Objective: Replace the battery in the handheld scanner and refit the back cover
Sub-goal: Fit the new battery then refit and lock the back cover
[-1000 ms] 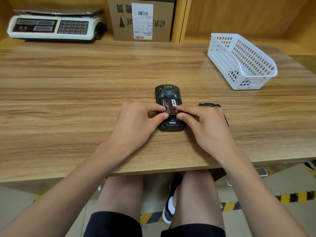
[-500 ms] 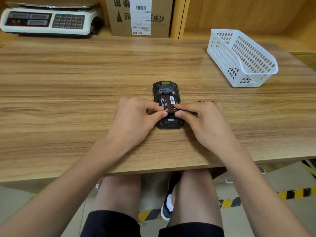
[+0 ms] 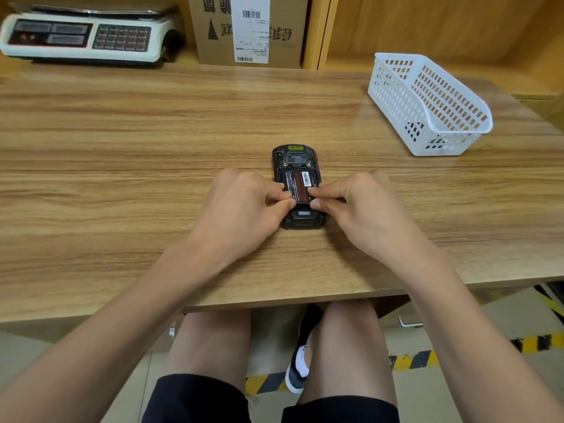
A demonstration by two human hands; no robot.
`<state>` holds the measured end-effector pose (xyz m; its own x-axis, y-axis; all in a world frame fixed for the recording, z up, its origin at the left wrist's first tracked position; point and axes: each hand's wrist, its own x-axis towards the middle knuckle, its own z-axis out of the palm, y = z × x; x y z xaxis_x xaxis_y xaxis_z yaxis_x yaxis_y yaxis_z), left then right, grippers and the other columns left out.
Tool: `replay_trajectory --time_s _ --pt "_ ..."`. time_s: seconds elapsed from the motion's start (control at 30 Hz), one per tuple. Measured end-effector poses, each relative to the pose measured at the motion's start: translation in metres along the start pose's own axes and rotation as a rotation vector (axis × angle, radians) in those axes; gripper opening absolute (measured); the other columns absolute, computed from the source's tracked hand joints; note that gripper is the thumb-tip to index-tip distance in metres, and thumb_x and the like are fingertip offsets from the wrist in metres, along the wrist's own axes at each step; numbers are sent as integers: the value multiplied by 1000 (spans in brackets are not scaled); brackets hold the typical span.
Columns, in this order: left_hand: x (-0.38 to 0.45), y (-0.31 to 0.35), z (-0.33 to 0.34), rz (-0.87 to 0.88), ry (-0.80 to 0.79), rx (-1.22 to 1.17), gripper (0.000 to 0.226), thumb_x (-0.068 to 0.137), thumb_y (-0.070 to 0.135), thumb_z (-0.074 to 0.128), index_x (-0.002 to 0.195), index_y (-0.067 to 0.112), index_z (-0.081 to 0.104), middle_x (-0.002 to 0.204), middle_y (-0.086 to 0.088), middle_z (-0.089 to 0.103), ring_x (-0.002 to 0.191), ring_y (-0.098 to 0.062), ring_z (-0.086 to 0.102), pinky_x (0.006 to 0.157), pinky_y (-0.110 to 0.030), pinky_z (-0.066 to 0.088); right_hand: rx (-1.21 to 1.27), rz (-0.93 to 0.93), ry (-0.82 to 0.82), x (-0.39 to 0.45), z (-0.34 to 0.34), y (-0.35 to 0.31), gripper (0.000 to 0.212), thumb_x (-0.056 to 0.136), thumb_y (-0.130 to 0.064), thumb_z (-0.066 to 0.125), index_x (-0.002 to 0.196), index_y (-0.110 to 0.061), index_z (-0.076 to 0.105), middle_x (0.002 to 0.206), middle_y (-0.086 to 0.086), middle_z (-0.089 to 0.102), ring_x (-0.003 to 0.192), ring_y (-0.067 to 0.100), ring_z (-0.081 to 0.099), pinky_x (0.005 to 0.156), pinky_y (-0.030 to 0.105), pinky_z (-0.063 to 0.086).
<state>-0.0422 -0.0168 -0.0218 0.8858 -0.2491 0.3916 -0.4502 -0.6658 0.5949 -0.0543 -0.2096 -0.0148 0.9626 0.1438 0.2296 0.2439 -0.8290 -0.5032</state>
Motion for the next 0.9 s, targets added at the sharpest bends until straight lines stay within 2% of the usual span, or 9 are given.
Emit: replay_trajectory --time_s 0.07,0.2,0.33,0.57,0.67,0.8,0.9 --pt "0 1 -2 51 -18 41 13 84 22 74 92 17 82 98 -4 79 98 -23 74 88 -38 55 -17 -12 -9 1 0 0 20 90 -25 70 109 -21 76 100 7 78 92 25 69 81 37 54" --pt "0 -1 -4 107 -35 66 19 81 25 66 82 16 82 83 -7 79 81 -30 74 77 -42 57 -50 -46 -20 2 -1 0 16 92 -22 68 103 -18 78 90 12 77 83 31 67 74 40 54" --pt "1 -1 -4 151 -36 89 21 80 21 65 72 8 78 75 -9 77 75 -29 72 72 -41 57 -86 -79 -37 2 -1 0 17 94 -18 64 105 -17 77 90 11 77 80 33 67 73 40 54" --pt "3 -3 -3 213 -43 109 15 78 16 68 77 9 81 88 -4 79 80 -25 74 74 -39 60 -111 -97 -40 2 -2 -2 23 93 -6 62 110 -15 76 103 10 77 101 31 70 83 41 56" --pt "3 -6 -2 230 -73 134 19 82 20 65 79 10 81 90 -3 77 80 -27 72 73 -39 58 -132 -106 -62 2 -1 -3 27 91 -1 57 108 -12 76 101 16 77 99 37 69 84 46 56" --pt "4 -8 -2 220 -86 147 18 86 22 67 82 12 80 92 -2 75 84 -26 69 75 -41 55 -150 -122 -56 -1 -1 -3 31 90 3 57 111 -12 75 98 11 78 102 32 70 85 44 57" --pt "6 -7 -3 173 -82 95 16 85 23 68 82 13 80 91 0 74 85 -23 69 78 -42 54 -139 -131 -43 -3 -3 -5 22 94 -7 59 107 -14 76 98 8 78 97 31 70 81 41 54"
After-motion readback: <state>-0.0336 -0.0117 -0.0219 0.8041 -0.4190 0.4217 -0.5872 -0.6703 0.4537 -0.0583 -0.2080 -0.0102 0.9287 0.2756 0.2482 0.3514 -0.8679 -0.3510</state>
